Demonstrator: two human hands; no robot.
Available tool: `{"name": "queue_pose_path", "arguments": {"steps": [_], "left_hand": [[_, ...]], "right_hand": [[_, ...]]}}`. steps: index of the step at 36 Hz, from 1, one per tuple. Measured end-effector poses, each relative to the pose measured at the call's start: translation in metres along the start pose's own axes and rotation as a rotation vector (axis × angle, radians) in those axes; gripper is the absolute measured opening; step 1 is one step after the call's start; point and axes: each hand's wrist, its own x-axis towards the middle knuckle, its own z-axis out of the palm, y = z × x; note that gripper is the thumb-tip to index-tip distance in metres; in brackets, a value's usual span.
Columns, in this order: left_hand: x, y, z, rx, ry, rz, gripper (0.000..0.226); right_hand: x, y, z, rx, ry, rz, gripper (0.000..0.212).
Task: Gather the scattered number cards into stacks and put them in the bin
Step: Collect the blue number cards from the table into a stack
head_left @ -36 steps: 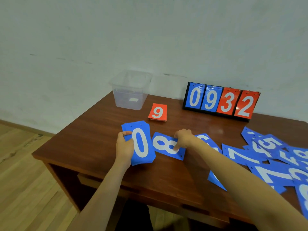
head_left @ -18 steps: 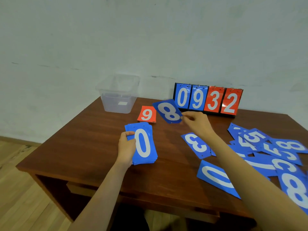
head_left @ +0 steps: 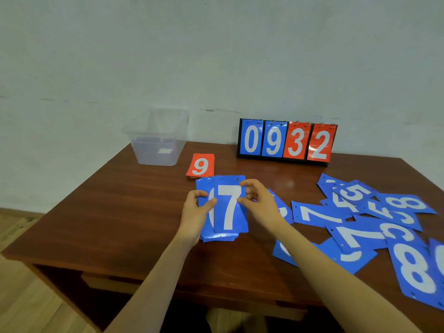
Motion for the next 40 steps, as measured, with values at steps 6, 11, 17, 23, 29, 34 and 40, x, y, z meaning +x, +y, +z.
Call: {"name": "queue_pose_path", "arguments": {"steps": [6, 11, 17, 23, 29, 34, 40], "left_hand": [[0.001, -0.004, 0.01, 0.01, 0.035, 0.146, 0.021], [0.005, 0.0, 0.011, 0.043, 0.0, 0.237, 0.02], [0.009, -0.006, 0.014, 0.231, -0.008, 0.457, 0.022], [0.008, -0.028, 0.017, 0.33, 0.019, 0.469, 0.043], [0.008, -0.023, 0.018, 0.312, 0.017, 0.405, 0.072], [0.006, -0.018, 0.018, 0.337, -0.016, 0.417, 0.077], [0.002, -0.019, 0.02, 0.414, -0.083, 0.383, 0.079]], "right_hand": [[0.0, -0.002, 0.019, 0.15, 0.036, 0.069, 0.071], [0.005, -0.014, 0.015, 0.088, -0.011, -0.074, 0.072], [0.002, -0.019, 0.02, 0.088, 0.063, -0.206, 0.077], [-0.01, 0.003, 0.037, 0.064, 0.056, -0.16, 0.082], [-0.008, 0.004, 0.039, 0.063, 0.074, -0.17, 0.09], [0.001, 0.0, 0.031, -0.133, 0.063, -0.34, 0.076], [0.001, 0.001, 0.032, -0.347, 0.002, -0.281, 0.067]]}}
